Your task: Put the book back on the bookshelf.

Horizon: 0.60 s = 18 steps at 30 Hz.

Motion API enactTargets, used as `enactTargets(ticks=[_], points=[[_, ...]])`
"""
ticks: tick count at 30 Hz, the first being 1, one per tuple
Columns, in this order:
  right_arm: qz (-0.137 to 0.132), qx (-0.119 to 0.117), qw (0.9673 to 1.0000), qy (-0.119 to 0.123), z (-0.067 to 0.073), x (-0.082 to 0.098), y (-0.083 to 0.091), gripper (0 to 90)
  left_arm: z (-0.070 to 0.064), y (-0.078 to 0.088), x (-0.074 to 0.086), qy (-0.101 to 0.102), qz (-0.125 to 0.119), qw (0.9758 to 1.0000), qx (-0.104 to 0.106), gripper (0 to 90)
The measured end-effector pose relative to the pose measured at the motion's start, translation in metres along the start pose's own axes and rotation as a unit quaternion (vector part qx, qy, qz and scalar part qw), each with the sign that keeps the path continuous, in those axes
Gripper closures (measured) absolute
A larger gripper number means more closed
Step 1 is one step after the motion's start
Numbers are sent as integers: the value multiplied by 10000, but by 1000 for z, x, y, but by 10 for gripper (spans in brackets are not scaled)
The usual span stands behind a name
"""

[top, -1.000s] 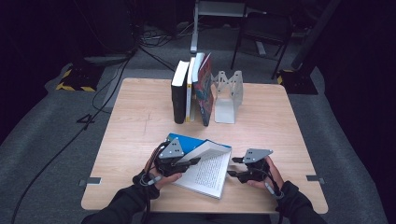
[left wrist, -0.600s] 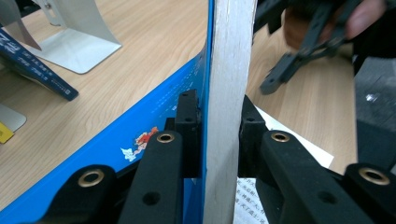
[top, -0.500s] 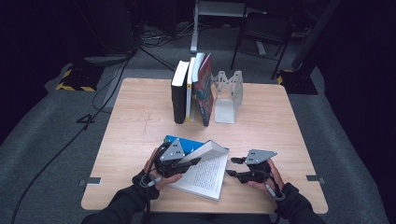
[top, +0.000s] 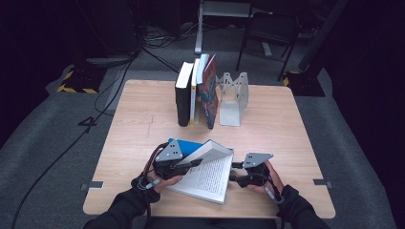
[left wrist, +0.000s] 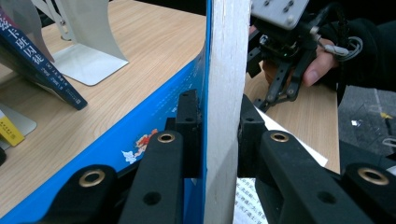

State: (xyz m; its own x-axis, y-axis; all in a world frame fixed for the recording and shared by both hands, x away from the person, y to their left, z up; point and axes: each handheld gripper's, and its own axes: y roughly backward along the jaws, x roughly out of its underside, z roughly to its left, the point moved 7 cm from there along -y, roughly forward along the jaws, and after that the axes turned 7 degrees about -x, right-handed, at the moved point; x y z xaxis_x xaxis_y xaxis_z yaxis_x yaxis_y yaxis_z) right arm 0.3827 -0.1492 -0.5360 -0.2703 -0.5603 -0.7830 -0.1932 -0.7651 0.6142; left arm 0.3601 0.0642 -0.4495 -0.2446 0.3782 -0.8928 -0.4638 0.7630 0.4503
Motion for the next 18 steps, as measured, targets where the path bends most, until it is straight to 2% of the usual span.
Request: enactTargets(ticks=[2, 4, 5, 7, 8, 10, 11, 12, 13, 14, 15, 18], points=[[-272, -40, 9996, -24, 5, -7, 4, 553, -2, 1, 1, 88, 66, 9999, 104, 769], [-361, -37, 9993, 9, 9, -13, 7, 553, -3, 3, 2, 118, 77, 9998, 145, 765], [-542, -114, 9985, -37, 12, -19, 10, 553, -5, 8, 2, 210, 133, 9995, 214, 763], [-643, -116, 9979, 20, 14, -26, 13, 553, -7, 11, 5, 352, 454, 9976, 389, 752], [-687, -114, 9976, 42, 15, -29, 13, 553, -9, 12, 9, 371, 569, 9969, 405, 743], [-785, -118, 9968, 52, 17, -33, 14, 553, -10, 13, 11, 413, 566, 9967, 406, 739], [-911, -139, 9957, -17, 18, -39, 15, 552, -12, 15, 14, 495, 535, 9967, 358, 736], [-948, -157, 9953, -73, 18, -40, 15, 552, -12, 15, 14, 495, 535, 9967, 358, 736], [-974, -166, 9951, -84, 18, -42, 15, 552, -12, 20, 14, 536, 429, 9974, 223, 735], [-974, -166, 9951, -84, 18, -42, 15, 552, -12, 20, 14, 536, 429, 9974, 223, 733], [-1019, -106, 9947, -30, 20, -47, 15, 552, -12, 23, 17, 620, 290, 9975, 174, 726], [-1050, -57, 9944, 50, 22, -51, 14, 552, -13, 26, 19, 689, 200, 9974, 100, 689]])
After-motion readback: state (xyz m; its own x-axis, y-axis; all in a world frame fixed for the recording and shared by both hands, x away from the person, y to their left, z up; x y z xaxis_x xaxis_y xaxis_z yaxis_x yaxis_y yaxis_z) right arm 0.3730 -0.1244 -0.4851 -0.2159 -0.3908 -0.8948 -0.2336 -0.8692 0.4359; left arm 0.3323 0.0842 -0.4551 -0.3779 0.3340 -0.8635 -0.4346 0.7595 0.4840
